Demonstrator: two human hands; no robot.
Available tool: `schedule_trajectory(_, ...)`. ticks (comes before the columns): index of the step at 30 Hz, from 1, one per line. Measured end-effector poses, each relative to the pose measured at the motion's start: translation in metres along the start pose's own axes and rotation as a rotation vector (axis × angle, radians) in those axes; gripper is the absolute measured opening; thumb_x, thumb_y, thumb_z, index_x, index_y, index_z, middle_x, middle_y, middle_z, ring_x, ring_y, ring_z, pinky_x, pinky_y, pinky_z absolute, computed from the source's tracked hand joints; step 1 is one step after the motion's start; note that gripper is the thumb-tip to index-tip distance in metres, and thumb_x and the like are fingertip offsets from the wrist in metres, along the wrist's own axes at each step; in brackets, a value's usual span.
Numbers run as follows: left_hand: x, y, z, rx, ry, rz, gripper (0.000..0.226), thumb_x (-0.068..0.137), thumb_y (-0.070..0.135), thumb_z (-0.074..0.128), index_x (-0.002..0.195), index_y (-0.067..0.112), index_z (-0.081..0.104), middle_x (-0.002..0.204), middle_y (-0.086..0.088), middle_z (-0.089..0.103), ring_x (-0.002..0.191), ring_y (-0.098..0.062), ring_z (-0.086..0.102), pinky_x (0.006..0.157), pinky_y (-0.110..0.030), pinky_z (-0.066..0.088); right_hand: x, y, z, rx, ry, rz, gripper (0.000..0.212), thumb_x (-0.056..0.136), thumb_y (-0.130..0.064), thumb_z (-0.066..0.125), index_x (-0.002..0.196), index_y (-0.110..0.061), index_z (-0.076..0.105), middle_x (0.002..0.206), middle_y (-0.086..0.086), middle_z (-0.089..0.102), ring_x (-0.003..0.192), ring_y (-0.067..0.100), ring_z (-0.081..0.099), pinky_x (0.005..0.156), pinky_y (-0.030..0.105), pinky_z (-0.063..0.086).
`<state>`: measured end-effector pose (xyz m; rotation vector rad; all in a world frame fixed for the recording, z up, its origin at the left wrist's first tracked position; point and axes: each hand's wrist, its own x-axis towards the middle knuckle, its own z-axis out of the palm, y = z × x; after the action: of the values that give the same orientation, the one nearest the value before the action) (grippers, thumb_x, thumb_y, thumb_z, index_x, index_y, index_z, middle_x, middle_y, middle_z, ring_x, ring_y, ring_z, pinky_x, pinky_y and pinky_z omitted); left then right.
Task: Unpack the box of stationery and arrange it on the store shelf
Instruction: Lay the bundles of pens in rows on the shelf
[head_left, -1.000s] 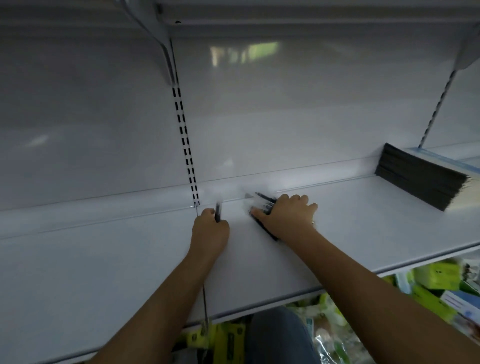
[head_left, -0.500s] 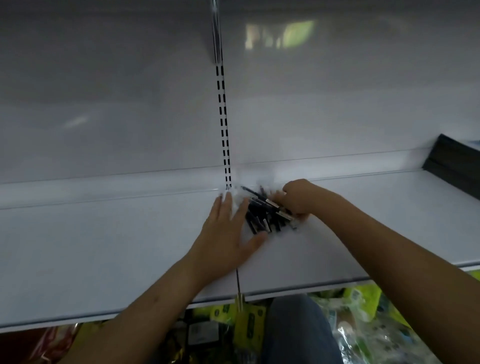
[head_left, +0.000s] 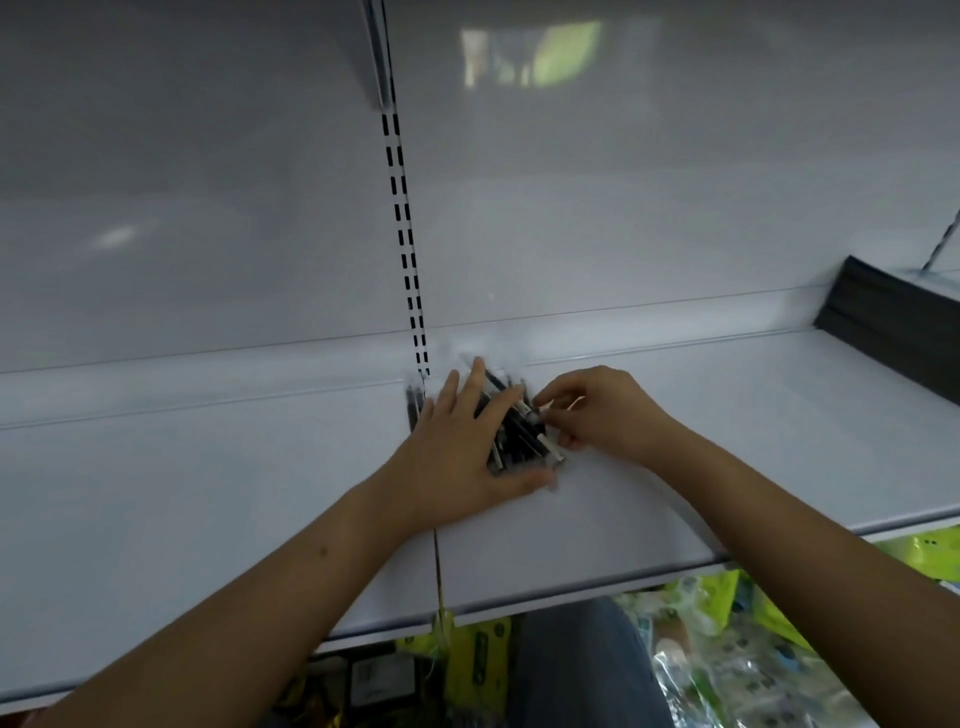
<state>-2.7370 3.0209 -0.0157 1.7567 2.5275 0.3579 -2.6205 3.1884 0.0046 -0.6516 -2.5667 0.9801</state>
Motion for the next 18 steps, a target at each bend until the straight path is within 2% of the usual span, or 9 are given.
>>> schedule_trajectory(3, 0.011, -0.001, 0.002, 0.024, -0.053, -0.003, 0.106, 0.069, 0.094, 0.034, 0.153, 0.045, -0.007, 0.162, 0.001, -0.025, 0.149, -0.028, -0.02, 0.121, -0.056, -0.001, -0.005, 0.006, 0.002, 0.167, -0.022, -0.014, 0.023, 0.086, 0.003, 0.058, 0.089, -0.012, 0.075, 0.075, 0.003, 0.073, 0.061, 0.011, 0.068, 0.063, 0.019, 0.054)
schedule_trajectory(5, 0.015, -0.002, 0.001, 0.026, -0.054, -0.003, 0.102, 0.068, 0.096, 0.032, 0.153, 0.046, 0.005, 0.164, 0.004, -0.019, 0.15, -0.028, -0.016, 0.12, -0.058, 0.002, -0.006, 0.013, -0.001, 0.235, 0.019, -0.001, 0.027, 0.086, 0.008, 0.055, 0.087, -0.011, 0.074, 0.081, 0.004, 0.074, 0.066, 0.008, 0.067, 0.068, 0.02, 0.051)
schedule_trajectory(6, 0.016, -0.003, 0.0, 0.009, -0.05, 0.005, 0.098, 0.068, 0.095, 0.033, 0.151, 0.046, 0.013, 0.164, 0.005, -0.015, 0.151, -0.027, -0.014, 0.12, -0.059, 0.003, -0.006, 0.018, -0.003, 0.154, 0.057, -0.03, 0.028, 0.087, 0.007, 0.055, 0.091, -0.014, 0.074, 0.088, 0.0, 0.074, 0.071, 0.005, 0.065, 0.072, 0.016, 0.048)
schedule_trajectory(8, 0.013, -0.006, -0.002, -0.049, -0.042, 0.036, 0.091, 0.071, 0.091, 0.04, 0.146, 0.043, 0.024, 0.165, 0.006, -0.01, 0.151, -0.025, -0.014, 0.121, -0.058, 0.005, -0.007, 0.024, -0.006, -0.079, 0.057, -0.117, 0.029, 0.092, -0.004, 0.056, 0.111, -0.02, 0.071, 0.111, -0.011, 0.066, 0.094, 0.002, 0.061, 0.083, 0.008, 0.041)
schedule_trajectory(9, 0.011, -0.008, -0.004, -0.078, -0.043, 0.058, 0.087, 0.073, 0.088, 0.044, 0.144, 0.04, 0.027, 0.165, 0.007, -0.01, 0.15, -0.024, -0.016, 0.121, -0.057, 0.005, -0.009, 0.025, -0.005, -0.11, 0.015, -0.149, 0.032, 0.096, -0.01, 0.055, 0.124, -0.021, 0.065, 0.123, -0.014, 0.059, 0.108, 0.003, 0.056, 0.091, 0.008, 0.037)
schedule_trajectory(12, 0.003, -0.019, -0.008, -0.135, -0.062, 0.135, 0.068, 0.083, 0.076, 0.049, 0.135, 0.037, 0.033, 0.165, 0.009, -0.01, 0.148, -0.022, -0.025, 0.122, -0.054, 0.005, -0.008, 0.032, 0.004, -0.138, -0.122, -0.237, 0.048, 0.103, -0.028, 0.044, 0.15, -0.03, 0.034, 0.152, -0.018, 0.028, 0.14, -0.001, 0.026, 0.116, 0.018, 0.018)
schedule_trajectory(14, 0.001, -0.025, -0.011, -0.143, -0.072, 0.194, 0.055, 0.086, 0.075, 0.047, 0.127, 0.041, 0.035, 0.165, 0.008, -0.005, 0.148, -0.019, -0.026, 0.122, -0.054, 0.005, -0.002, 0.037, 0.011, -0.276, -0.177, -0.287, 0.055, 0.103, -0.039, 0.035, 0.154, -0.033, 0.017, 0.16, -0.018, 0.008, 0.146, -0.002, 0.009, 0.119, 0.019, 0.005)
schedule_trajectory(16, 0.0, -0.027, -0.015, -0.129, -0.085, 0.225, 0.053, 0.087, 0.073, 0.046, 0.129, 0.04, 0.037, 0.165, 0.007, 0.003, 0.15, -0.015, -0.019, 0.123, -0.049, 0.002, 0.004, 0.037, 0.014, -0.379, -0.212, -0.283, 0.057, 0.103, -0.043, 0.03, 0.155, -0.03, 0.013, 0.161, -0.016, 0.003, 0.146, -0.003, 0.002, 0.117, 0.016, -0.001)
schedule_trajectory(18, 0.0, -0.027, -0.019, -0.139, -0.051, 0.25, 0.053, 0.089, 0.068, 0.048, 0.129, 0.034, 0.041, 0.159, 0.006, 0.025, 0.15, -0.012, 0.005, 0.123, -0.037, 0.011, 0.011, 0.035, 0.016, -0.394, -0.206, -0.259, 0.056, 0.103, -0.044, 0.029, 0.156, -0.03, 0.013, 0.161, -0.015, 0.003, 0.146, -0.002, 0.003, 0.118, 0.017, 0.0)
